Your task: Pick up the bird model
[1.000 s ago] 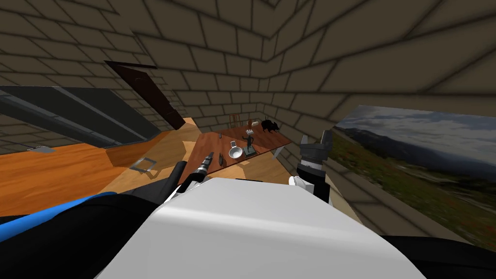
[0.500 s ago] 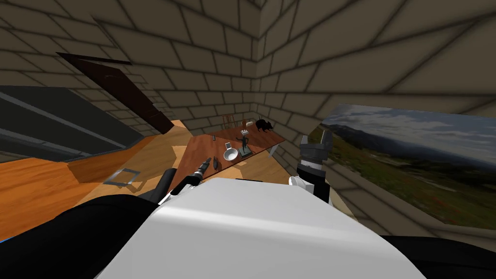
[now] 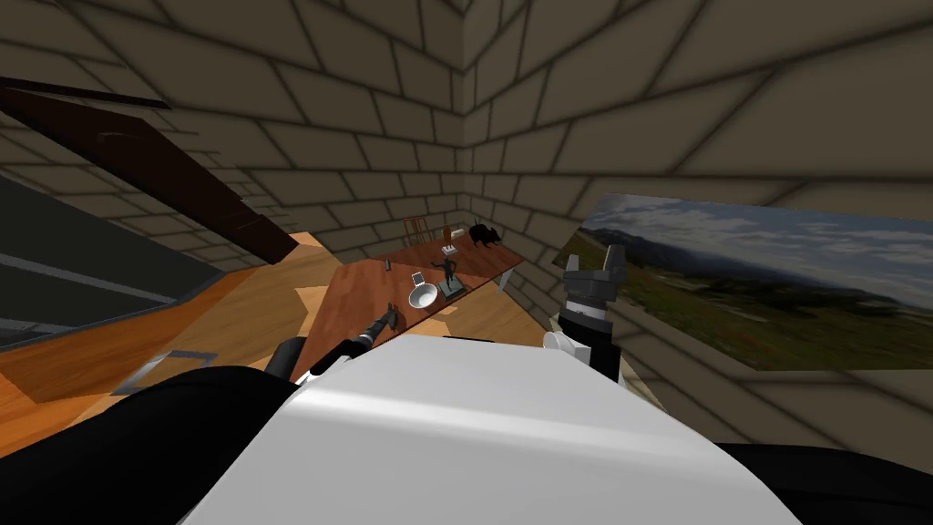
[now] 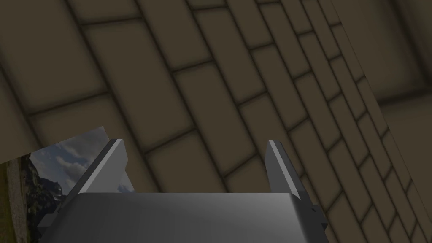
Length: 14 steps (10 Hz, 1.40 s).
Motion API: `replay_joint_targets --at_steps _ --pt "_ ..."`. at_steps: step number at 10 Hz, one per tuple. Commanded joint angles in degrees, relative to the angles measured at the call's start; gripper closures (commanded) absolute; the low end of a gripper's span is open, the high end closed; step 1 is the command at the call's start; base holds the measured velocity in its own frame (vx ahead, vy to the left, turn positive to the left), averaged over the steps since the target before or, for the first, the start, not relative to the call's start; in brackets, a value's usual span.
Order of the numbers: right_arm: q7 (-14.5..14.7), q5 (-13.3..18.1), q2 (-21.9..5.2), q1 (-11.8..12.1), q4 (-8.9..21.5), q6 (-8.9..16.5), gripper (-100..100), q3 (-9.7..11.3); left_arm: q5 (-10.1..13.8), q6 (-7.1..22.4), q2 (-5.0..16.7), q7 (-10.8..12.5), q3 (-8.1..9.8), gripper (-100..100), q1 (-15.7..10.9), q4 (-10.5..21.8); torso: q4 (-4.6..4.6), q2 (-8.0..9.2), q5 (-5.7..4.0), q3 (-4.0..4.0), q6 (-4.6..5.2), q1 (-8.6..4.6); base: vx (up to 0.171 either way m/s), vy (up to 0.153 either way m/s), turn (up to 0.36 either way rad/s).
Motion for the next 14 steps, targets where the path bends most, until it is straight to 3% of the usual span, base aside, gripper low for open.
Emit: replay_joint_targets --at_steps 1,2,4,7,8,9,11,14 --pt "0.00 0.00 0.00 0.00 0.00 0.00 0 0.00 1.10 2.86 0.89 -1.88 0.49 -100 -0.23 0.87 0.00 0.00 0.00 0.00 0.00 0.00 0.040 -0.033 -0.093" --pt "0.00 0.00 0.00 0.01 0.00 0.00 0 -0.01 1.10 2.91 0.89 -1.88 0.49 -100 -0.23 0.87 0.00 0.00 0.00 0.00 -0.04 0.03 0.016 -0.011 0.038" --pt "0.00 0.00 0.00 0.00 0.00 0.00 0 0.00 4.77 6.61 4.05 -5.67 0.77 -100 0.59 4.67 0.02 0.06 0.01 0.04 0.00 0.07 0.038 -0.037 -0.262" --pt "0.00 0.00 0.00 0.01 0.00 0.00 0 0.00 6.54 9.42 5.60 -8.33 0.89 -100 0.97 6.51 0.00 0.00 0.00 0.00 -0.02 0.01 0.040 -0.034 -0.146" --pt "0.00 0.00 0.00 0.01 0.00 0.00 0 -0.01 8.27 11.21 7.13 -10.36 1.00 -100 1.33 8.30 0.01 0.03 0.00 0.01 -0.04 0.03 0.040 -0.038 -0.206" --pt "0.00 0.00 0.00 0.00 0.00 0.00 0 0.00 8.27 11.47 7.13 -10.36 1.00 -100 1.33 8.30 0.01 0.02 0.00 0.01 -0.02 0.01 0.033 -0.027 -0.095" --pt "0.00 0.00 0.00 0.00 0.00 0.00 0 0.00 11.43 15.35 10.02 -14.02 1.14 -100 2.04 11.65 0.01 0.01 0.00 0.01 -0.01 0.01 0.047 -0.040 -0.236" --pt "0.00 0.00 0.00 0.01 0.00 0.00 0 -0.01 13.03 17.15 11.32 -15.93 1.17 -100 2.39 13.20 0.00 0.01 0.00 0.00 -0.02 0.03 0.039 -0.024 -0.123"
